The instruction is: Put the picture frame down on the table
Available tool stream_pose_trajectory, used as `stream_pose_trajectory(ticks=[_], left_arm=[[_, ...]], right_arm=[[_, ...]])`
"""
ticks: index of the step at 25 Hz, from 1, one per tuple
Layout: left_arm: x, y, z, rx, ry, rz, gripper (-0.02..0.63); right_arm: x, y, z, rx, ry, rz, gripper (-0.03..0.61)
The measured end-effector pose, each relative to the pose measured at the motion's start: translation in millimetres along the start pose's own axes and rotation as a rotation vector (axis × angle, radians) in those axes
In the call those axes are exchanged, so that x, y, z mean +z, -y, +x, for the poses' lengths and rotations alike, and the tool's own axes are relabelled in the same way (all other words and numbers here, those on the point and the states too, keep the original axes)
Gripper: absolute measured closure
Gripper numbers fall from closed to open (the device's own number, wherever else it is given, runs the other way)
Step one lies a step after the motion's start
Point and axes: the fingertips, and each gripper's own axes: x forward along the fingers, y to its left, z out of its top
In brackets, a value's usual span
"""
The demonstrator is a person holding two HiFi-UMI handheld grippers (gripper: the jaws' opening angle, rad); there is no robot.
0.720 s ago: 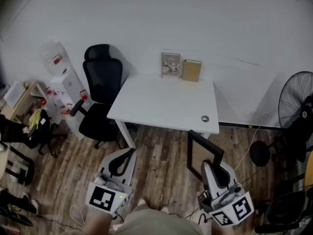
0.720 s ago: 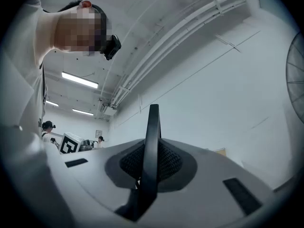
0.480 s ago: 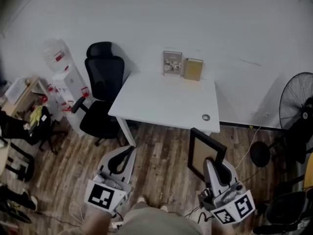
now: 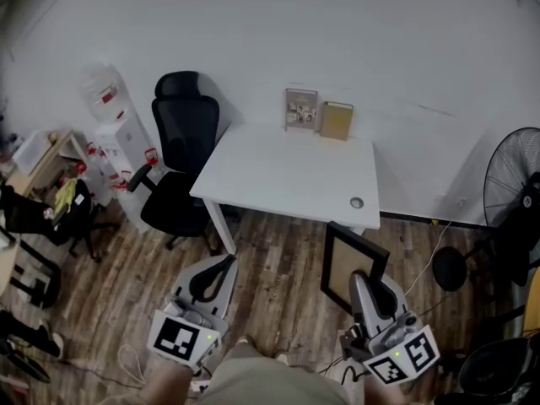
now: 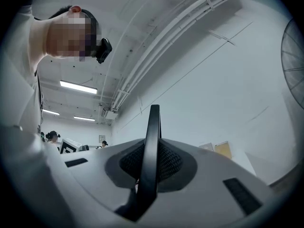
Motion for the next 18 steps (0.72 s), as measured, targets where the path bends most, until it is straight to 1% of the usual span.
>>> stream_pose_trajectory(ticks=[3, 6, 10, 15, 18], left_arm=[[-3.2, -3.6, -3.8, 0.032, -0.015, -0.006, 0.590], [-7.4, -10.2, -10.0, 0.064, -0.012, -0.014, 0.589], [-13.3, -8.2, -12.5, 0.059, -0.016, -0.007, 0.589], [-15.0, -11.9, -4.1, 0.059, -0.004, -0.002, 0.590], [-19.9, -12.0, 1.6, 0.051, -0.013, -0.011, 0.590]], right_arm=[[-1.1, 2.0, -5.6, -0.007, -0.017, 0.011, 0.523], [-0.4, 0.7, -14.3, 0.012, -0.025, 0.033, 0.523], [-9.0, 3.3, -19.7, 0.010, -0.040, 0.086, 0.522], [-20.5, 8.8, -13.6, 0.004, -0.067, 0.083, 0.523], [-27.7, 14.3, -7.8, 0.004, -0.075, 0.085, 0.523]])
